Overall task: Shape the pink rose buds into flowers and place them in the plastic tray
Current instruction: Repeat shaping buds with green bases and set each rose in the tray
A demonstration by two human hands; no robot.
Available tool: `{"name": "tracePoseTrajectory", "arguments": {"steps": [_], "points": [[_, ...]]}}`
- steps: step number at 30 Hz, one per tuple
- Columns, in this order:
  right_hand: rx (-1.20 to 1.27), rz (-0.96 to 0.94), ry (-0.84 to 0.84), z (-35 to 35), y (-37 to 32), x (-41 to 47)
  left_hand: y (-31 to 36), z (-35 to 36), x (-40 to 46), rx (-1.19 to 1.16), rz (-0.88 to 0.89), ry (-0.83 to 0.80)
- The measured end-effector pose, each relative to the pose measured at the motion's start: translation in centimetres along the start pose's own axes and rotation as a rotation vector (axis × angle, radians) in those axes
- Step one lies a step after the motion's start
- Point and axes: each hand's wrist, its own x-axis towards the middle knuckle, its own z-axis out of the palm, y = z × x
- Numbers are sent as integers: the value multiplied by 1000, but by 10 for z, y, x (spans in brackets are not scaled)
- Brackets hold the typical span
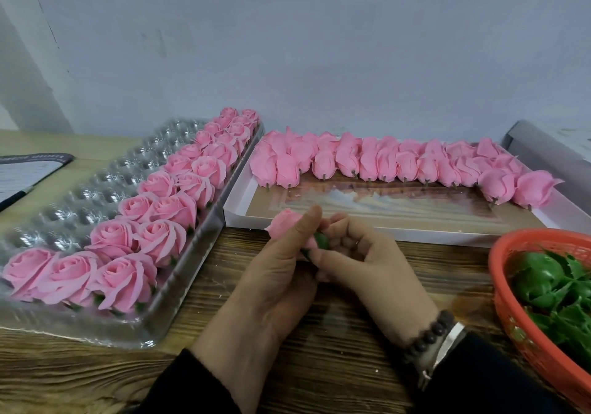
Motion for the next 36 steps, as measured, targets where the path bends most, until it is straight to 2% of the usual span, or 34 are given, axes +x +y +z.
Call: {"name": "tracePoseTrajectory", "arguments": {"steps": [2, 4, 8, 10, 15, 20, 25, 29, 33, 36], "points": [[60, 57, -47, -3, -1, 0, 0, 0, -1, 142, 58, -13], [0, 50, -47, -2, -1, 0, 0, 1, -2, 305, 159, 20], [-220, -145, 133, -3, -1, 1, 3, -1, -1, 654, 413, 114], [-288, -247, 168, -7, -4, 1, 3, -4, -1, 891, 455, 154], [-608, -399, -16, -11, -8, -1, 2, -5, -1, 1181, 482, 125], [-630, -389, -88, -13, -10, 0, 1, -4, -3, 1276, 446, 57], [-558, -342, -11, -17, -7, 2, 1, -2, -2, 1165, 394, -9], [-506, -356, 59, -21, -7, 4, 0, -6, -1, 1150, 359, 48], [-572, -394, -21, -16, -12, 2, 1, -7, -1, 1238, 353, 44], [-643, -418, -88, -13, -15, 1, 0, -7, -1, 1208, 348, 23]]}}
